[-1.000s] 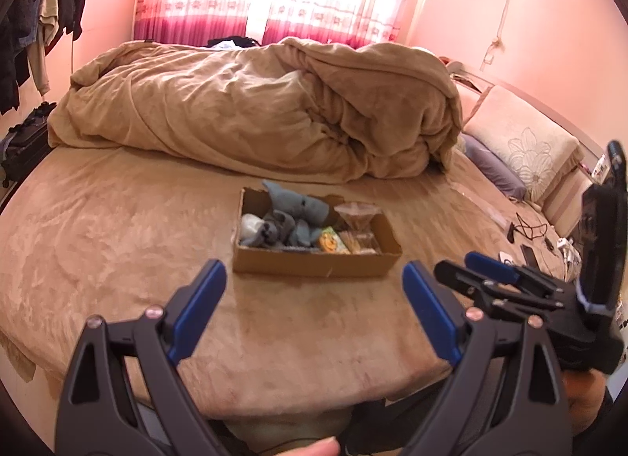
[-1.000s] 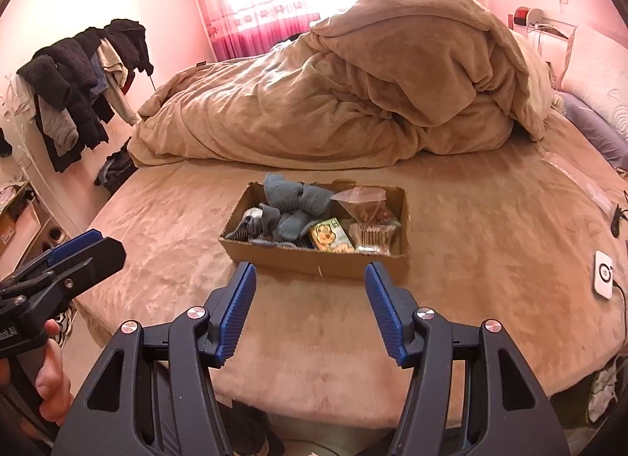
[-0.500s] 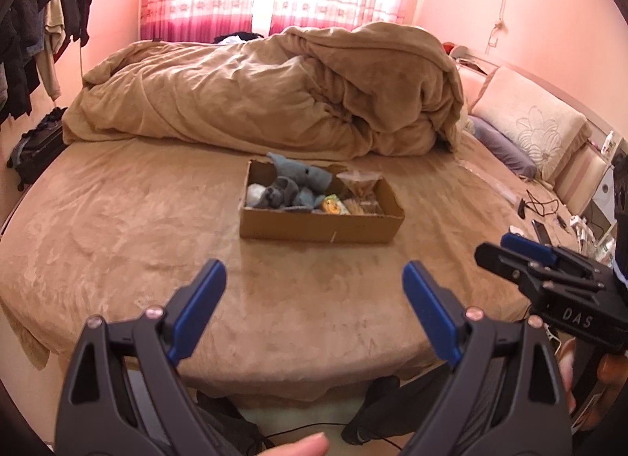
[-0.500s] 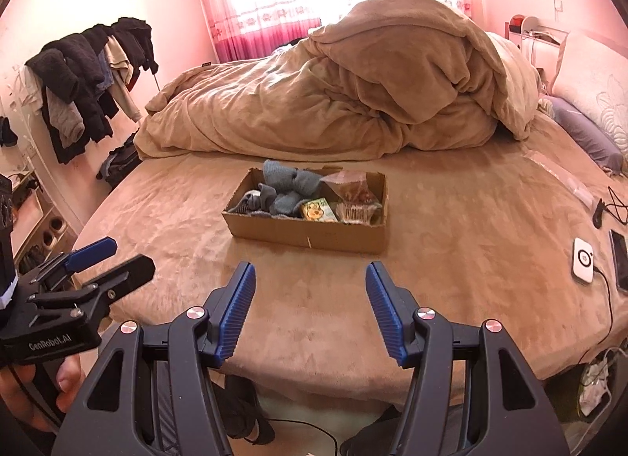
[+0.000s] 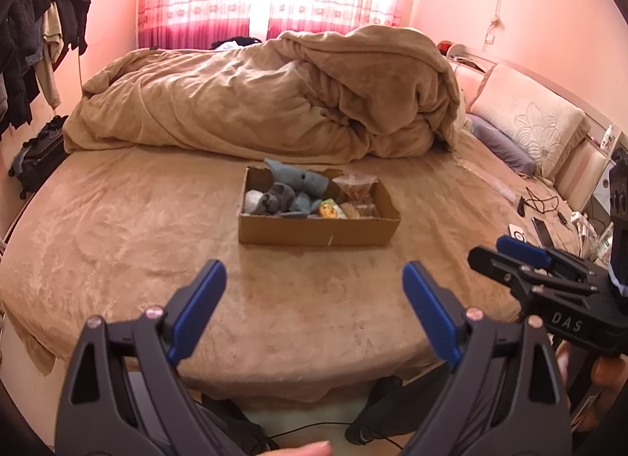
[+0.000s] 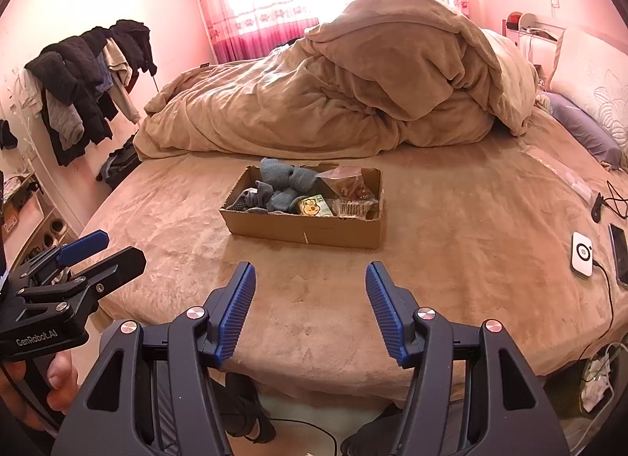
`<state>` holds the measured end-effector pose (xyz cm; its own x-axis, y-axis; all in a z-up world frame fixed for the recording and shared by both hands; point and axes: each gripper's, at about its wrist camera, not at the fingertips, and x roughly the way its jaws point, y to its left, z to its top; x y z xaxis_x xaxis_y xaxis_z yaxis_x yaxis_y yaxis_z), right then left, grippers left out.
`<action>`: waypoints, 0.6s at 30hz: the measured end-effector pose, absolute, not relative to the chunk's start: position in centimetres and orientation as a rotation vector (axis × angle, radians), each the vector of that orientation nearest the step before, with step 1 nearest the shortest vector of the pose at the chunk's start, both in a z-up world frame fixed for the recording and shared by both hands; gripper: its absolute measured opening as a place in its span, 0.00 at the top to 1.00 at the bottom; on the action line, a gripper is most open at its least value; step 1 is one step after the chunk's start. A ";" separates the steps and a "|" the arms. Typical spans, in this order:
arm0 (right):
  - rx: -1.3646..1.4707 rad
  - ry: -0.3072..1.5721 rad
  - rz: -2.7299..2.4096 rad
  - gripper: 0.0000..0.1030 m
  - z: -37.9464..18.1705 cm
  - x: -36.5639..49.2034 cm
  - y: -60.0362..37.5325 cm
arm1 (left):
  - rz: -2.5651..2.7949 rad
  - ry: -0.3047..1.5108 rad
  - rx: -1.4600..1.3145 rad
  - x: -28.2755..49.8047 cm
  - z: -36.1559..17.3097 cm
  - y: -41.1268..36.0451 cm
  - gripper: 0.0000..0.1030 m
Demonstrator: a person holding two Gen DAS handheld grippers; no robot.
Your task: Organize objects
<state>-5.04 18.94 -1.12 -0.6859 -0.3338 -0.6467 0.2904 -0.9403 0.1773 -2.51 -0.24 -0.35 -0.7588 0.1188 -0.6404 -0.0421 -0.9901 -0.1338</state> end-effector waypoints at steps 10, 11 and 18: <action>1.025 -0.080 -2.603 0.40 -1.2 -5.6 18.7 | 2.864 -0.158 -1.061 -3.1 -0.4 -0.5 0.10; 1.027 -0.080 -2.603 0.40 -1.2 -5.6 18.7 | 2.863 -0.157 -1.062 -3.1 -0.5 -0.5 0.10; 1.034 -0.075 -2.601 0.40 -1.3 -6.0 18.5 | 2.864 -0.153 -1.057 -3.5 -0.5 -0.7 0.10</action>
<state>-6.02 18.51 -1.27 -0.6776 -0.3302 -0.6571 0.2918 -0.9409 0.1719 -3.55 -0.75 -0.52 -0.7577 0.1138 -0.6426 -0.0447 -0.9914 -0.1229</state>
